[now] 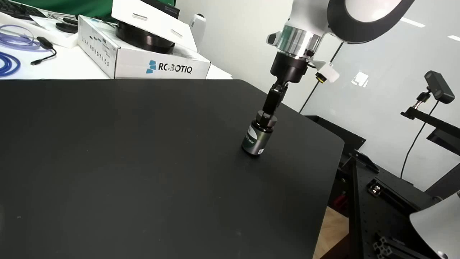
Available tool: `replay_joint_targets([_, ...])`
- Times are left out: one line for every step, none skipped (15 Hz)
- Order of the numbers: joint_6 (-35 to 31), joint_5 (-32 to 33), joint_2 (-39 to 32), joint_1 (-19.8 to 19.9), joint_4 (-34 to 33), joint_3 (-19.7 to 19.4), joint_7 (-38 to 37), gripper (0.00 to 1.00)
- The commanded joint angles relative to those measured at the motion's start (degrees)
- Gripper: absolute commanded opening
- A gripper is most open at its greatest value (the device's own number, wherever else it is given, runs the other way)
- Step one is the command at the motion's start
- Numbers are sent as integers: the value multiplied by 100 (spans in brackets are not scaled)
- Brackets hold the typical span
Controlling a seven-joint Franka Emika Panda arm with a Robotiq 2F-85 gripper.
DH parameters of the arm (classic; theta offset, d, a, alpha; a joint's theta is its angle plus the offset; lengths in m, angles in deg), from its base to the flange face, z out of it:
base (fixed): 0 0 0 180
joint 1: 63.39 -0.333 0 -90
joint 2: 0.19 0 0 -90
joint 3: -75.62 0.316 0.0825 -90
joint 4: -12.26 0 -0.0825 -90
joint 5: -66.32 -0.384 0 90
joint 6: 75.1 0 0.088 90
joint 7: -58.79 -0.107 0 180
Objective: Move the bottle backwards
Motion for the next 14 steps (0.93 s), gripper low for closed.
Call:
replay_joint_targets([429, 175, 315, 46, -49, -12, -32, 36])
replay_joint_targets([507, 226, 444, 52, -20, -19, -11, 36])
replay_joint_targets([543, 300, 577, 55, 31, -44, -30, 36])
replay_joint_targets([570, 396, 705, 70, 84, -76, -34, 36])
replay_joint_targets([564, 487, 788, 93, 100, -104, -26, 36])
replay_joint_targets([542, 570, 819, 127, 75, -141, -22, 36])
replay_joint_targets([501, 624, 827, 165, 34, -168, 0, 36])
replay_joint_targets([484, 691, 776, 200, -61, -201, -58, 36])
replay_joint_targets([481, 771, 668, 232, -211, -237, -100, 36])
replay_joint_targets([478, 796, 526, 264, -386, -262, -122, 36])
replay_joint_targets([487, 836, 409, 286, -535, -286, -162, 36])
replay_joint_targets([514, 856, 255, 299, -731, -309, -218, 36])
replay_joint_targets([539, 862, 80, 308, -948, -325, -249, 36])
replay_joint_targets([567, 870, -107, 307, -1178, -345, -288, 36])
